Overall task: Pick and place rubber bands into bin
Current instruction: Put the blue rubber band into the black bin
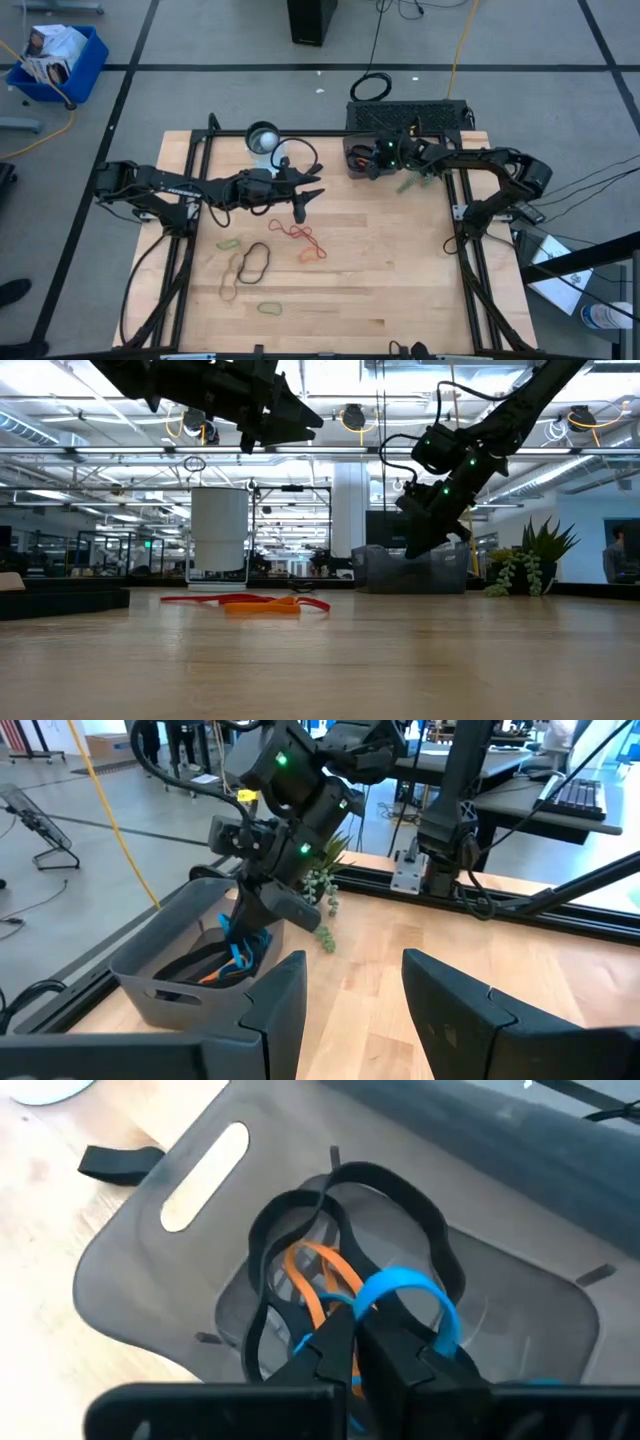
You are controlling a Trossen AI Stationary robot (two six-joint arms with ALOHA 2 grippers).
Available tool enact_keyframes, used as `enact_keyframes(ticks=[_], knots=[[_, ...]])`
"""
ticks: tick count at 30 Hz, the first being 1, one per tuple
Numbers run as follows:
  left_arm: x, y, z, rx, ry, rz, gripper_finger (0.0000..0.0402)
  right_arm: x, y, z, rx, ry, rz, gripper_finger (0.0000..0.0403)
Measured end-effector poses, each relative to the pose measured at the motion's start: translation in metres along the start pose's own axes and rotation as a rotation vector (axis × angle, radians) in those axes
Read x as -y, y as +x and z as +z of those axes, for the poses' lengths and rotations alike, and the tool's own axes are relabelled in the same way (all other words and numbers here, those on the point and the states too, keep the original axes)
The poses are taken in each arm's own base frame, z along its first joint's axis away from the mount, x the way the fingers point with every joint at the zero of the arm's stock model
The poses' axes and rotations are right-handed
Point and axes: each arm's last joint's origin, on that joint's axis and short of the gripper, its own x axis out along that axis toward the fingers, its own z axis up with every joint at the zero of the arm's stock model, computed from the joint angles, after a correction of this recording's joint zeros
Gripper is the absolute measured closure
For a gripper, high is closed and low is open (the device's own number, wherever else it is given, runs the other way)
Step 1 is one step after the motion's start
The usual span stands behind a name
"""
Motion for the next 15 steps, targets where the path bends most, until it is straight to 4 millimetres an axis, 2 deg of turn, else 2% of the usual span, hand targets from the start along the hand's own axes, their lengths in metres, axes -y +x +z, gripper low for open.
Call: enact_keyframes(ticks=[7, 15], knots=[[0.0011, -0.0002, -0.0002, 0.0, 0.0, -0.004, 0.0227, -0.0009, -0.0047, 0.0038, 0.03, -0.008, 0.008, 0.0361], [0.0021, -0.0003, -0.0003, -0.003, -0.003, -0.023, 0.0227, -0.0012, -0.0048, 0.0029, 0.022, 0.002, 0.008, 0.0268]])
